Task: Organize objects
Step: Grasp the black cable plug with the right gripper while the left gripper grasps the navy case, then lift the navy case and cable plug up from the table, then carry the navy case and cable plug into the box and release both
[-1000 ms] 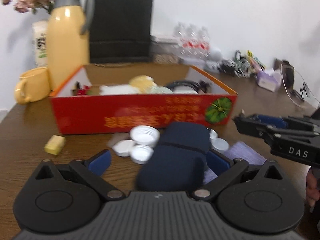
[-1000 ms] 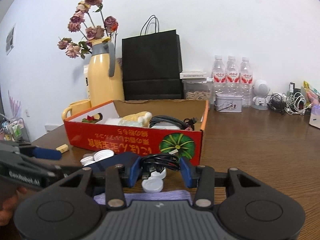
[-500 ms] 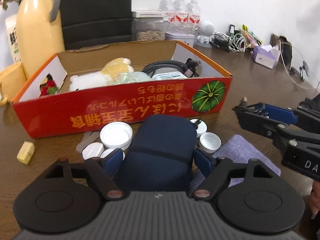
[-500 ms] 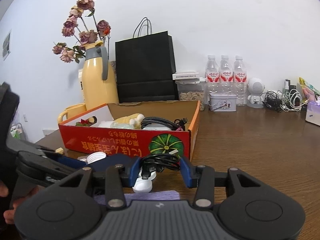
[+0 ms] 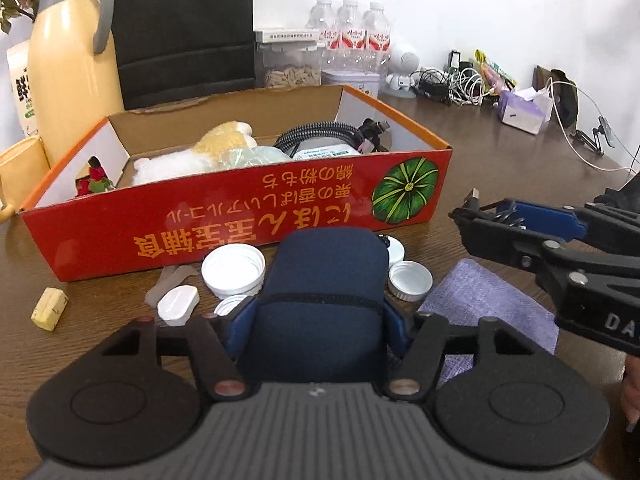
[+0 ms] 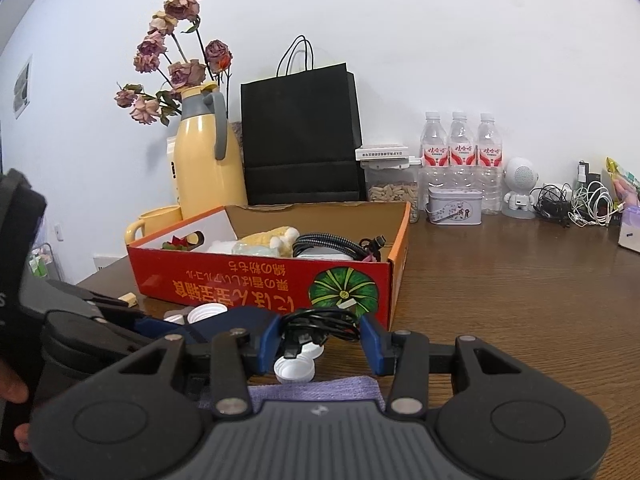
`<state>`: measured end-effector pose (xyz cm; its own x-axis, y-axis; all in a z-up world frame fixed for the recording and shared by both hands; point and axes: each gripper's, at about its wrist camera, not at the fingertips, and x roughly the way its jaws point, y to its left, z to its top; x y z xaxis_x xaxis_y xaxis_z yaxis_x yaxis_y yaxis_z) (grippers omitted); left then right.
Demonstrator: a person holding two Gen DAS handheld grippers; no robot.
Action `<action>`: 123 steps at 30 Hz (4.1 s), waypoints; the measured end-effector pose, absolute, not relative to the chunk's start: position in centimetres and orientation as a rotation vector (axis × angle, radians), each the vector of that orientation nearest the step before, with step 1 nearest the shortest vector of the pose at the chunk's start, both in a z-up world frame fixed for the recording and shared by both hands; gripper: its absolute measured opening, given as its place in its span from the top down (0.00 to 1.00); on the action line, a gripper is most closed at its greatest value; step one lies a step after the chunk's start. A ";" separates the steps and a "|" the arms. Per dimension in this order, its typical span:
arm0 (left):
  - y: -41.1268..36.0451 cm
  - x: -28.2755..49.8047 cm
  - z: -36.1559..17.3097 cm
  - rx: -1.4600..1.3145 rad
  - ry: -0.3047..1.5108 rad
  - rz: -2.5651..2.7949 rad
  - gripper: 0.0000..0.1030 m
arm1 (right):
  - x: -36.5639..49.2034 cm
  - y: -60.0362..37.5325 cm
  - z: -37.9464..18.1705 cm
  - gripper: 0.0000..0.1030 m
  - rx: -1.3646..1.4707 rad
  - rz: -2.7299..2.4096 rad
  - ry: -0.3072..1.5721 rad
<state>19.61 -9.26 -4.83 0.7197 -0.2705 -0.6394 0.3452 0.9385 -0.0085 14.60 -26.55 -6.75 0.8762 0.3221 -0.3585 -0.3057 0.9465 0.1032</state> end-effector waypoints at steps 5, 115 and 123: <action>-8.7 18.3 -3.7 0.107 0.633 -0.344 0.37 | 14.6 -26.6 -6.7 0.59 0.043 0.326 0.380; -2.3 30.2 1.7 -0.027 0.294 -0.027 0.00 | 30.3 -19.6 -3.8 0.00 -0.028 0.256 0.351; -2.3 28.7 2.3 -0.043 0.276 -0.011 0.00 | 28.3 -20.8 -2.9 0.00 -0.001 0.263 0.321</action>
<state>28.73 -2.30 2.31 0.9622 -0.0172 -0.2718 0.0055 0.9990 -0.0436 28.29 -20.81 -2.88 0.9150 0.2556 -0.3123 -0.2560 0.9658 0.0404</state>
